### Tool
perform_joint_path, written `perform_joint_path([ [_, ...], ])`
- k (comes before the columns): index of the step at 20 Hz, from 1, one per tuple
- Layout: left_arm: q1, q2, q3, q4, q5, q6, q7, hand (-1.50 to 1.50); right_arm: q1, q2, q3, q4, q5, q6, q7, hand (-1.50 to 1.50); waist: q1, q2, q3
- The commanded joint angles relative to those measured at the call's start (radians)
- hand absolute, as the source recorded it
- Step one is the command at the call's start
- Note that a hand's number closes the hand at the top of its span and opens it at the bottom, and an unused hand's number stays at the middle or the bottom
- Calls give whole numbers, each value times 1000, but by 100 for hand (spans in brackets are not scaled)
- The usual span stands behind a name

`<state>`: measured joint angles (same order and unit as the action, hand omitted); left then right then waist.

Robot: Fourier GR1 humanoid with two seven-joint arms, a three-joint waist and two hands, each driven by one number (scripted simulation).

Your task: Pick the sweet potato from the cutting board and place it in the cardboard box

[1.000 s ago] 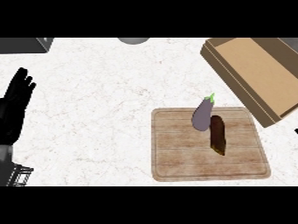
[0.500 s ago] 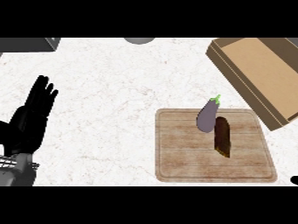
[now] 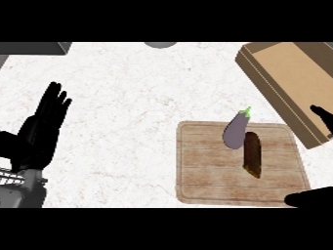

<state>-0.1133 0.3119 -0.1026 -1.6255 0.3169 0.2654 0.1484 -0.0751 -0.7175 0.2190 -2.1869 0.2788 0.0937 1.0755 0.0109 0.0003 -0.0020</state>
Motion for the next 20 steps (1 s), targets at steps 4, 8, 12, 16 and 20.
perform_joint_path([
  [4,-17,-1,41,29,3,-32,6,0,-108,100,106,75,106,51,183,-150,-5,0,1],
  [8,-23,-10,31,5,-29,-16,22,0,-164,155,64,132,91,61,225,-150,-5,0,1],
  [12,12,-37,37,16,-30,-44,-17,0,-158,187,37,190,72,100,141,-150,-9,0,1],
  [16,58,-45,42,-16,-35,-56,-39,0,-115,258,96,282,196,29,83,-150,-5,-1,2],
  [20,-42,-61,54,31,-72,-27,17,0,-155,332,113,372,294,13,38,-150,-8,1,2],
])
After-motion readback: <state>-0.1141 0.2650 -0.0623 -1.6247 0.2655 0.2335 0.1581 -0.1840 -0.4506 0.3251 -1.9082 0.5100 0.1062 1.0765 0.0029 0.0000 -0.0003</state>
